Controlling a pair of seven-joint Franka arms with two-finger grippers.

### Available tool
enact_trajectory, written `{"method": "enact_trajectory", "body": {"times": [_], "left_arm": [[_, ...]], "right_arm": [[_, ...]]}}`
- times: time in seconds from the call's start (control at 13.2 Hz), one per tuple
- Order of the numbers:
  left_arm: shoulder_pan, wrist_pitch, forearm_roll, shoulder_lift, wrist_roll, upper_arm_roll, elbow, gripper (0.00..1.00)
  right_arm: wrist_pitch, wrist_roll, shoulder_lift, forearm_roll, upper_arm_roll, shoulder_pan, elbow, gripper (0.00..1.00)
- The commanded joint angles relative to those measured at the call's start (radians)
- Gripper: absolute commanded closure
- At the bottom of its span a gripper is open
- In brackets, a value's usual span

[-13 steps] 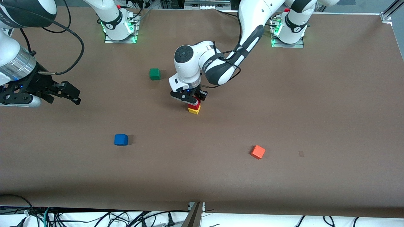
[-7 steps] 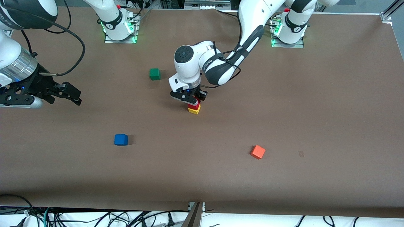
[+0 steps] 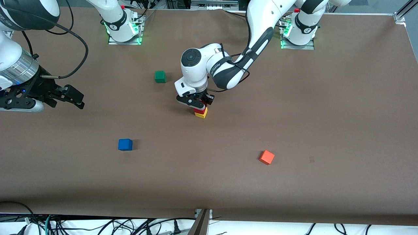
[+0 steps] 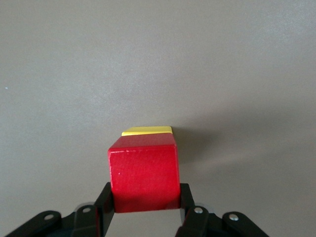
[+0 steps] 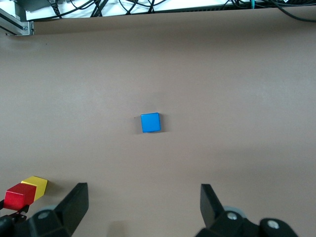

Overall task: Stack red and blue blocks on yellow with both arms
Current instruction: 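Lower the red cube onto the yellow cube with the left gripper, then open the left gripper and raise it off the red cube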

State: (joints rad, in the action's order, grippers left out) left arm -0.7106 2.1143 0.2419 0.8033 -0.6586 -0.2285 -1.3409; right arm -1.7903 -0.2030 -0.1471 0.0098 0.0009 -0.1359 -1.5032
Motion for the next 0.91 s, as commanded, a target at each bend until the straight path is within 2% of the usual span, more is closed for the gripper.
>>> {"method": "enact_trajectory", "body": {"times": [0.0,0.23,0.38,0.68,0.83], "left_arm": [[0.003,0.0,-0.024,0.023,0.021,0.001,0.025,0.0],[0.026,-0.014,-0.03,0.007,0.02,0.0,0.043,0.0],[0.072,-0.072,-0.093,-0.022,0.028,-0.002,0.091,0.0],[0.148,-0.148,-0.102,-0.111,0.027,0.015,0.134,0.0],[0.259,-0.157,-0.108,-0.163,0.03,0.015,0.134,0.0]], "right_arm": [[0.002,0.004,-0.005,0.005,0.001,-0.002,0.014,0.0],[0.002,0.004,-0.005,0.004,0.001,-0.002,0.014,0.0],[0.002,0.004,-0.005,0.004,0.001,-0.002,0.014,0.0],[0.002,0.004,-0.006,0.005,0.001,-0.002,0.014,0.0],[0.002,0.004,-0.005,0.004,0.001,-0.002,0.014,0.0]]}}
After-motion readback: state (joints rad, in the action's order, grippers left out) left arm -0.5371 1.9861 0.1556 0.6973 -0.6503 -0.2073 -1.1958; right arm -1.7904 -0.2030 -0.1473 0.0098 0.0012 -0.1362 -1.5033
